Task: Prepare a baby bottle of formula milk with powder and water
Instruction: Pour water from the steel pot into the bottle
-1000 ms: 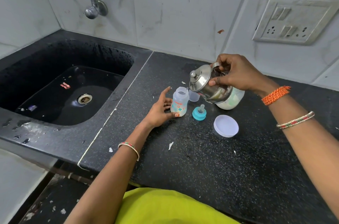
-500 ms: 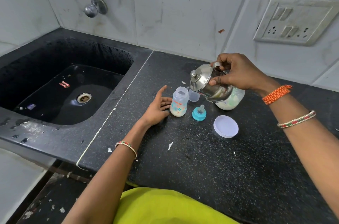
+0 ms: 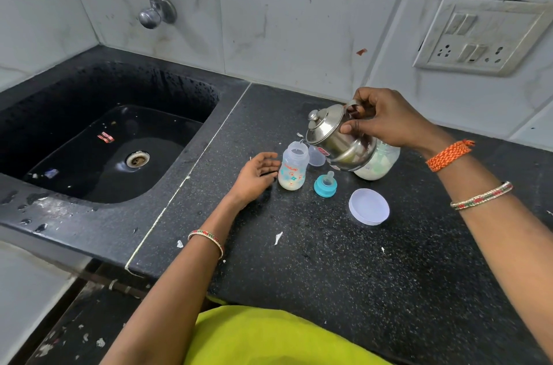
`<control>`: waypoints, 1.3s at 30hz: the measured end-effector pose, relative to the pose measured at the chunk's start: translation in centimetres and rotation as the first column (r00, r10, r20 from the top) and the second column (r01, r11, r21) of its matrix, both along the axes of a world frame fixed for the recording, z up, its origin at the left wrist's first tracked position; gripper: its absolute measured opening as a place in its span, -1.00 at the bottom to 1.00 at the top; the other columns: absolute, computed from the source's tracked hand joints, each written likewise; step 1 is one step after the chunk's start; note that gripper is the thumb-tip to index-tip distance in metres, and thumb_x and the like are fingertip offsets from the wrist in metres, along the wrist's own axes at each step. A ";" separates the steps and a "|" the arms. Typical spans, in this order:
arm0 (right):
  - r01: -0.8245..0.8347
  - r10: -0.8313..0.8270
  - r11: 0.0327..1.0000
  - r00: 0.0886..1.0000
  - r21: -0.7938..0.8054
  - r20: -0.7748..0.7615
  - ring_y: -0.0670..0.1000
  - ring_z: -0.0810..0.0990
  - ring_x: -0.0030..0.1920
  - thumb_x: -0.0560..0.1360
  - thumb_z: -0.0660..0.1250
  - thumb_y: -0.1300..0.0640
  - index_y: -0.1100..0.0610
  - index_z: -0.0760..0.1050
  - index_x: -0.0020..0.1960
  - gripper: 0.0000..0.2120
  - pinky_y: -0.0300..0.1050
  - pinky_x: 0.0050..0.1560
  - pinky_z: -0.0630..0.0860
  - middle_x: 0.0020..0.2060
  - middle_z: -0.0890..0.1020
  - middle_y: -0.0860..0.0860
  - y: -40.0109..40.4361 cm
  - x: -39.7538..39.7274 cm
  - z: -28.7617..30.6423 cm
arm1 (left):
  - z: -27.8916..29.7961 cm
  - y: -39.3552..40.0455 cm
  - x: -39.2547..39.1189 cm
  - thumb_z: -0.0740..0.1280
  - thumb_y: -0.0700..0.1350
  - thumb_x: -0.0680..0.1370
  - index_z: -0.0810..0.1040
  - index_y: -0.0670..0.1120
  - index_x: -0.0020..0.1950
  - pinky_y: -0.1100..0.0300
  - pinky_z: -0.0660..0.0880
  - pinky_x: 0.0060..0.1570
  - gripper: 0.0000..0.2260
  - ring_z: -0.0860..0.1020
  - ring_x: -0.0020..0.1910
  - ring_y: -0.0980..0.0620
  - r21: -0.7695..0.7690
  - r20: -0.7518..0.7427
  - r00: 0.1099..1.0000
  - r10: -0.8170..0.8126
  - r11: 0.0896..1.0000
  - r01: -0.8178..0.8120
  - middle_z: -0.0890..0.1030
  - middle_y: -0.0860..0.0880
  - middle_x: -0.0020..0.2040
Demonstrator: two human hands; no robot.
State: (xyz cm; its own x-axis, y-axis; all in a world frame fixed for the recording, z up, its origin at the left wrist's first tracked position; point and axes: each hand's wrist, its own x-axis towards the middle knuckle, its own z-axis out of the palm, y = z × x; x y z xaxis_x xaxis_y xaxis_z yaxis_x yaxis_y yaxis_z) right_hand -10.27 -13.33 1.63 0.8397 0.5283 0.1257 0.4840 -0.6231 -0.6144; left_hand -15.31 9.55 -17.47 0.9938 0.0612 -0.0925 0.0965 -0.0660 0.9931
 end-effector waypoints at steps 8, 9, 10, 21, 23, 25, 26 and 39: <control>-0.007 0.007 1.000 1.000 0.004 0.008 0.23 0.60 -0.04 0.35 0.51 0.14 0.05 0.33 -0.32 -0.67 0.14 0.01 0.54 -0.18 0.62 0.18 0.4 -0.2 0.2 | 0.0 -0.1 -0.1 0.27 -0.42 0.50 0.39 -0.22 0.31 0.31 0.52 0.08 -0.61 0.53 0.13 0.01 0.025 0.016 1.000 -0.014 1.000 0.014 0.54 -0.13 0.16; -0.006 0.006 1.000 1.000 0.001 0.002 0.21 0.59 -0.07 0.35 0.52 0.14 0.05 0.33 -0.32 -0.67 0.13 0.01 0.54 -0.20 0.61 0.14 0.4 -0.1 0.2 | 0.1 -0.1 -0.1 0.27 -0.41 0.50 0.39 -0.22 0.31 0.31 0.52 0.08 -0.61 0.54 0.13 0.01 0.029 0.016 1.000 -0.014 0.999 0.013 0.54 -0.13 0.16; -0.007 0.007 1.000 1.000 0.000 -0.005 0.19 0.59 -0.08 0.35 0.52 0.14 0.05 0.33 -0.32 -0.67 0.13 0.01 0.54 -0.21 0.61 0.14 0.4 -0.1 0.2 | 0.0 -0.1 -0.1 0.28 -0.41 0.50 0.39 -0.22 0.31 0.30 0.52 0.09 -0.61 0.54 0.13 0.01 0.030 0.017 1.000 -0.014 0.999 0.014 0.54 -0.13 0.15; -0.050 0.051 0.998 0.998 0.023 -0.042 0.00 0.47 -0.22 0.43 0.44 0.15 0.05 0.32 -0.32 -0.69 0.05 -0.12 0.46 -0.33 0.54 0.01 0.1 0.7 -0.7 | 0.4 -0.3 -0.3 0.29 -0.41 0.49 0.45 -0.20 0.21 0.34 0.53 0.06 -0.68 0.55 0.04 0.06 0.042 0.050 0.999 -0.010 0.999 0.008 0.55 -0.10 0.09; -0.054 0.055 0.998 0.998 0.028 -0.029 -0.06 0.44 -0.27 0.45 0.42 0.16 0.06 0.31 -0.33 -0.69 -0.05 -0.14 0.41 -0.37 0.52 -0.06 0.3 0.7 -0.8 | 0.3 -0.3 -0.3 0.30 -0.41 0.49 0.45 -0.19 0.20 0.35 0.53 0.05 -0.69 0.55 0.04 0.05 0.041 0.053 0.999 -0.011 0.999 0.009 0.56 -0.09 0.08; -0.051 0.051 0.999 0.999 0.019 -0.008 -0.03 0.46 -0.25 0.46 0.42 0.15 0.06 0.32 -0.32 -0.70 -0.05 -0.13 0.42 -0.36 0.52 -0.04 0.5 0.7 -0.8 | 0.4 -0.3 -0.5 0.31 -0.39 0.49 0.46 -0.18 0.18 0.36 0.53 0.03 -0.70 0.56 0.02 0.08 0.039 0.053 0.999 -0.012 0.999 0.010 0.56 -0.07 0.06; -0.049 0.048 0.999 0.999 0.013 0.002 -0.02 0.47 -0.23 0.46 0.41 0.14 0.06 0.33 -0.31 -0.71 -0.04 -0.13 0.43 -0.35 0.52 -0.03 0.5 0.7 -0.8 | 0.5 -0.3 -0.5 0.32 -0.39 0.49 0.46 -0.17 0.18 0.37 0.53 0.02 -0.70 0.56 0.01 0.09 0.036 0.054 0.998 -0.013 0.999 0.012 0.56 -0.06 0.05; -0.064 0.068 0.997 0.993 -0.044 0.099 0.03 0.49 -0.23 0.47 0.40 0.07 0.21 0.44 -0.17 -0.77 -0.10 -0.21 0.41 -0.35 0.52 -0.06 0.8 1.1 -0.7 | 1.2 -0.5 -0.9 0.32 -0.39 0.49 0.47 -0.15 0.12 0.42 0.52 -0.04 -0.74 0.55 -0.05 0.17 0.042 0.059 0.998 -0.011 0.999 0.009 0.56 0.04 -0.03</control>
State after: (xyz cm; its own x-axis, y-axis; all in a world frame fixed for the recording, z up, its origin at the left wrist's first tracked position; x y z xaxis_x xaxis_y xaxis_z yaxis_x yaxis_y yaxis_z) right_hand -9.21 -12.57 0.92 0.7871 0.5885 0.1847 0.5826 -0.6110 -0.5360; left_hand -16.18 9.06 -16.23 0.9981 0.0538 -0.0313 0.0369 -0.1081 0.9935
